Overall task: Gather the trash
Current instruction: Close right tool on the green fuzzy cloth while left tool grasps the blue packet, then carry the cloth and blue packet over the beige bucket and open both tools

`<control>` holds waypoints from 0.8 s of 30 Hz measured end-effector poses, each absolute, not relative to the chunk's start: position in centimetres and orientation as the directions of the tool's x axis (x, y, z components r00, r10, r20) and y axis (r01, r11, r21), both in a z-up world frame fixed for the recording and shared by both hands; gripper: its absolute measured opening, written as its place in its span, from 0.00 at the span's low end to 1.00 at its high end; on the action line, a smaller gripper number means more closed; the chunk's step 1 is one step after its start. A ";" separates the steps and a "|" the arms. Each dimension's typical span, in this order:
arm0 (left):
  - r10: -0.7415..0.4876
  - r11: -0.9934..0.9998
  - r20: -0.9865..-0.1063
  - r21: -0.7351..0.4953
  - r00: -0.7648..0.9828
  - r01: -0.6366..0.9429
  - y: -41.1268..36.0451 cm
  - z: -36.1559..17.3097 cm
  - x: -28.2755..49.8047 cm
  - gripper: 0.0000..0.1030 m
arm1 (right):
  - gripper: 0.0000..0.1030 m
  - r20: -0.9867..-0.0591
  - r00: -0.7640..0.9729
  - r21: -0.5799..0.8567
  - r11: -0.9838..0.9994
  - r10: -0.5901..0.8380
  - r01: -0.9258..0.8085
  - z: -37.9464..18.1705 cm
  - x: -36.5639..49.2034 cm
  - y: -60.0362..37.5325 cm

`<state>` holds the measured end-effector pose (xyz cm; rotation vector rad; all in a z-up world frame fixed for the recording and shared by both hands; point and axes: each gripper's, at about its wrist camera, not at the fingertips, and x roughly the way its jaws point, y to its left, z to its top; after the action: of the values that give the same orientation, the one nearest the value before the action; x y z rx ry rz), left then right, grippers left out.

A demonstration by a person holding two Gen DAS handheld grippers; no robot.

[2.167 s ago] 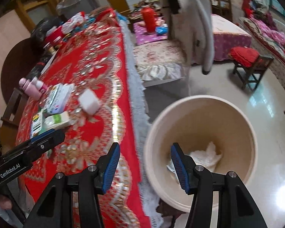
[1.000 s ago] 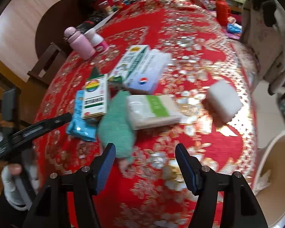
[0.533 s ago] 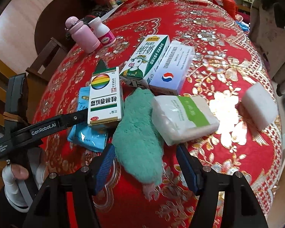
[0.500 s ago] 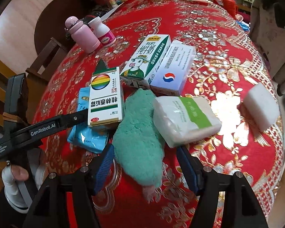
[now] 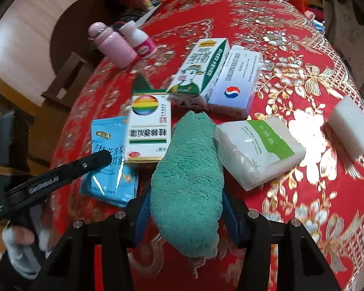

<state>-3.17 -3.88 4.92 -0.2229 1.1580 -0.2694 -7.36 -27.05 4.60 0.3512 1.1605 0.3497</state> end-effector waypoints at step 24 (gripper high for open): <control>-0.353 0.935 -0.799 -0.289 0.487 0.204 -11.7 11.6 -7.7 0.22 | 0.50 -0.752 0.488 0.459 0.884 0.442 -0.094 10.8 -12.9 -34.0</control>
<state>-7.70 -11.66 11.61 -0.1636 1.0073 -0.3404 -12.86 -34.04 10.79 0.3834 1.0141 0.3356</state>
